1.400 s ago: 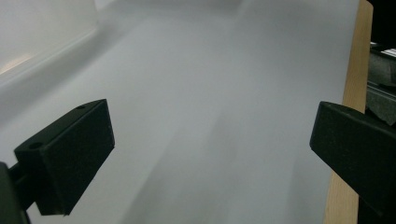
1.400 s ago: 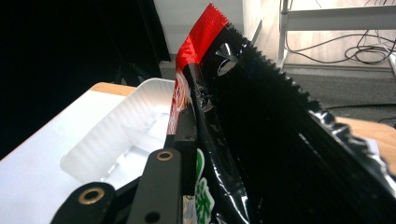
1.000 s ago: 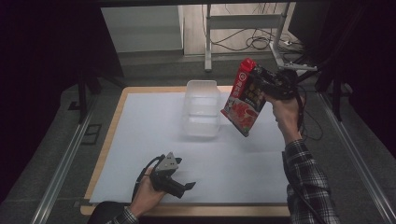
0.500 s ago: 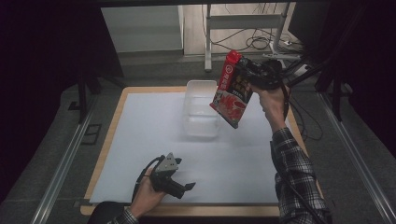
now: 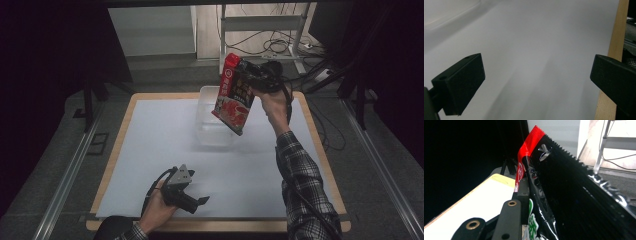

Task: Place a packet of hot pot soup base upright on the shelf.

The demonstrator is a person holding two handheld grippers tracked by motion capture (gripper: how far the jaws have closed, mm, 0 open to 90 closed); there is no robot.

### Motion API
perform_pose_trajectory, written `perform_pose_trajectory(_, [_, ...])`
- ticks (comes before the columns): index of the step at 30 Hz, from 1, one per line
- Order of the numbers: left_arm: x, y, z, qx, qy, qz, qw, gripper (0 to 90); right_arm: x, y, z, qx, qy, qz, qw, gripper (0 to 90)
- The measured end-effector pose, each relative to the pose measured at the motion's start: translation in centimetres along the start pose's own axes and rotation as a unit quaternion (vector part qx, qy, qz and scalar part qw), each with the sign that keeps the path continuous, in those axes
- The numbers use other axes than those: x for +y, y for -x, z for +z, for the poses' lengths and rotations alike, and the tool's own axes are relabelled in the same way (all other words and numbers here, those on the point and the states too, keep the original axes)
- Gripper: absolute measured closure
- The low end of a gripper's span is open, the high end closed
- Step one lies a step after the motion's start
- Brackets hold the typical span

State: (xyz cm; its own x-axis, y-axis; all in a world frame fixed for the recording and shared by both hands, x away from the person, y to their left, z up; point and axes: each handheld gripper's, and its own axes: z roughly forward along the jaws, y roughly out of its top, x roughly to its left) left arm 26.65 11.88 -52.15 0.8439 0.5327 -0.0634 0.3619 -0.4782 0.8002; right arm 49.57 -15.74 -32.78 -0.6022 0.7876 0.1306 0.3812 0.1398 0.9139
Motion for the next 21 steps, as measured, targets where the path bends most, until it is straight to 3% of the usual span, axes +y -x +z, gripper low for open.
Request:
perform_pose_trajectory(12, [0.0,0.1,0.1,0.001,-0.004,0.002,1.0,0.0,-0.3,-2.2,3.4,0.016,-0.01,-0.031,0.9993,72.3])
perform_pose_trajectory(21, [-0.1,0.1,0.1,-0.002,-0.01,0.005,0.9999,0.0,-2.0,-3.8,5.6,0.03,-0.029,-0.044,0.9981,71.6])
